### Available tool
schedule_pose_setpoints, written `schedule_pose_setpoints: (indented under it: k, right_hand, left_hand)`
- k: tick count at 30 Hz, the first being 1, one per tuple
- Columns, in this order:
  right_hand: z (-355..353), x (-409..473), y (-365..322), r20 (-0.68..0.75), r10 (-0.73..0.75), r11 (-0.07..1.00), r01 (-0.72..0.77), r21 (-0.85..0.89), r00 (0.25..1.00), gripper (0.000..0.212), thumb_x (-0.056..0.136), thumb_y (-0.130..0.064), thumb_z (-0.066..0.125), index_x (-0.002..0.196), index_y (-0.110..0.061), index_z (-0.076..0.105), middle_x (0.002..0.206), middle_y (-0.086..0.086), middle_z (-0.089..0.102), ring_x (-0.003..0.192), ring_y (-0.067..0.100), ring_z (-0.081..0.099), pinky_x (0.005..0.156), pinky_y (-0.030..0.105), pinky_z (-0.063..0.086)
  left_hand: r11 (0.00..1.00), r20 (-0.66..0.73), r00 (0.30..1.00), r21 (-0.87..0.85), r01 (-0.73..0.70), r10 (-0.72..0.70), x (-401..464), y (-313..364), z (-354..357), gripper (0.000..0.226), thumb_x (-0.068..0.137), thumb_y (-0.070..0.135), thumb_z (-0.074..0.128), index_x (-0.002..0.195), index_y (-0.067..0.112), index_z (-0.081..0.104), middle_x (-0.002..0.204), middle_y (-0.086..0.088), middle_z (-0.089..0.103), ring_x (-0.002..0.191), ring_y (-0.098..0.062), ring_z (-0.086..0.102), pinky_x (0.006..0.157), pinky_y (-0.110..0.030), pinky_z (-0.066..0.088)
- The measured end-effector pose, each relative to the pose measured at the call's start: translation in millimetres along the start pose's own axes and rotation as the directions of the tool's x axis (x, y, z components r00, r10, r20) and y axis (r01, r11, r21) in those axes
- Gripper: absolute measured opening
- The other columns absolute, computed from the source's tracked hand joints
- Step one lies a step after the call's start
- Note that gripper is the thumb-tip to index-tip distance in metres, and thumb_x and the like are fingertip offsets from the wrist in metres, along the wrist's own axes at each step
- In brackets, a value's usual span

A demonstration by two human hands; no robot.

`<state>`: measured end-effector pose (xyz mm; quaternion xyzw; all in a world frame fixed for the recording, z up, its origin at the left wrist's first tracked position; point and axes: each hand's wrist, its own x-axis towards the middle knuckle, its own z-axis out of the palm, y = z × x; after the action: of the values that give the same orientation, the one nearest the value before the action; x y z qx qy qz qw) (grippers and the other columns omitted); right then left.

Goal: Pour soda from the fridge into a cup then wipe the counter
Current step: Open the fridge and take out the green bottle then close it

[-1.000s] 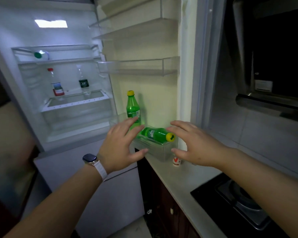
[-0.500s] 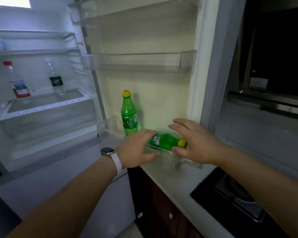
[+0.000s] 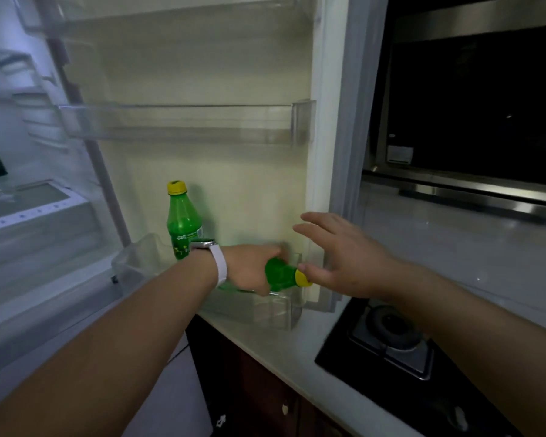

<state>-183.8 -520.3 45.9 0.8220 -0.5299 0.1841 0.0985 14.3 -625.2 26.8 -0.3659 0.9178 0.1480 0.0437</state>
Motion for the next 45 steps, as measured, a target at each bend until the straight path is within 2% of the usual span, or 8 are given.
schedule_pose_setpoints:
  k: [6,12,16,24,29,39,42,45]
  right_hand:
    - [1.2,6.4,1.9,-0.021,-0.029,0.999,0.028,-0.022,0.999,0.067,0.088,-0.057,0.052,0.144,-0.024,0.037,0.152,-0.001,0.033,0.139,0.016,0.026,0.110,0.041,0.034]
    - [3.8,7.7,7.0,-0.055,-0.062,0.998,0.061,-0.030,0.997,0.063,0.087,-0.055,0.051,0.140,-0.022,0.044,0.148,-0.002,0.039,0.137,0.019,0.033,0.105,0.046,0.040]
    - [2.0,8.3,10.7,-0.047,-0.088,0.995,0.085,-0.050,0.995,0.062,0.088,-0.054,0.052,0.140,-0.023,0.044,0.149,-0.003,0.039,0.137,0.020,0.032,0.106,0.046,0.039]
    - [0.8,9.1,17.9,-0.023,-0.115,0.992,0.113,-0.061,0.993,0.064,0.088,-0.055,0.050,0.143,-0.025,0.040,0.151,-0.003,0.036,0.139,0.022,0.029,0.110,0.043,0.035]
    - [-2.6,7.8,20.3,-0.007,-0.145,0.989,0.144,-0.039,0.989,0.066,0.087,-0.059,0.043,0.145,-0.027,0.036,0.153,-0.005,0.032,0.141,0.020,0.025,0.112,0.041,0.030]
    - [-4.0,0.7,16.9,0.041,-0.220,0.976,0.220,0.013,0.975,0.070,0.086,-0.062,0.042,0.148,-0.033,0.027,0.157,-0.007,0.023,0.143,0.026,0.017,0.114,0.045,0.026]
    - [-17.2,-6.3,19.9,-0.023,-0.263,0.965,0.263,0.016,0.965,0.065,0.091,-0.052,0.051,0.148,-0.029,0.031,0.157,-0.003,0.024,0.143,0.020,0.021,0.113,0.041,0.023]
    - [-37.3,-14.0,38.2,-0.178,-0.156,0.977,0.179,0.118,0.971,0.058,0.091,-0.040,0.056,0.144,-0.026,0.038,0.155,-0.002,0.024,0.141,0.020,0.021,0.112,0.044,0.025]
  left_hand:
    - [0.997,-0.122,0.990,0.048,-0.058,0.064,-3.7,-11.3,-4.5,0.061,0.065,0.017,0.080,0.113,0.019,0.043,0.088,0.003,0.052,0.074,-0.018,0.052,0.051,-0.023,0.035]
    - [0.988,-0.391,0.913,-0.050,-0.146,0.115,-12.9,-47.9,13.2,0.066,0.053,0.033,0.081,0.114,0.022,0.057,0.108,0.004,0.053,0.097,-0.013,0.054,0.085,-0.025,0.046]
    - [0.988,-0.446,0.895,-0.140,-0.067,-0.002,-20.7,-52.4,21.6,0.061,0.063,0.031,0.083,0.114,0.032,0.051,0.103,0.006,0.060,0.088,-0.014,0.060,0.077,-0.027,0.049]
    - [0.955,-0.670,0.741,-0.246,-0.164,-0.045,-40.0,-31.1,18.4,0.063,0.063,0.052,0.076,0.118,0.039,0.047,0.101,0.010,0.065,0.090,-0.013,0.065,0.079,-0.036,0.054]
    - [0.916,-0.812,0.581,-0.268,-0.299,-0.048,-64.1,7.5,3.7,0.057,0.063,0.048,0.077,0.113,0.037,0.051,0.101,0.016,0.066,0.092,-0.002,0.063,0.081,-0.021,0.051]
    - [0.836,-0.818,0.525,-0.445,-0.321,-0.234,-115.9,71.8,-12.1,0.051,0.060,0.043,0.080,0.104,0.028,0.060,0.093,0.019,0.071,0.087,0.000,0.067,0.075,-0.016,0.051]
    - [0.811,-0.814,0.481,-0.503,-0.300,-0.326,-124.2,84.9,-6.0,0.050,0.057,0.043,0.081,0.101,0.027,0.061,0.090,0.017,0.072,0.083,0.000,0.068,0.070,-0.013,0.050]
    - [0.759,-0.794,0.438,-0.573,-0.308,-0.422,-131.5,97.0,0.5,0.053,0.054,0.046,0.078,0.099,0.024,0.064,0.091,0.006,0.074,0.084,-0.009,0.071,0.069,-0.019,0.054]
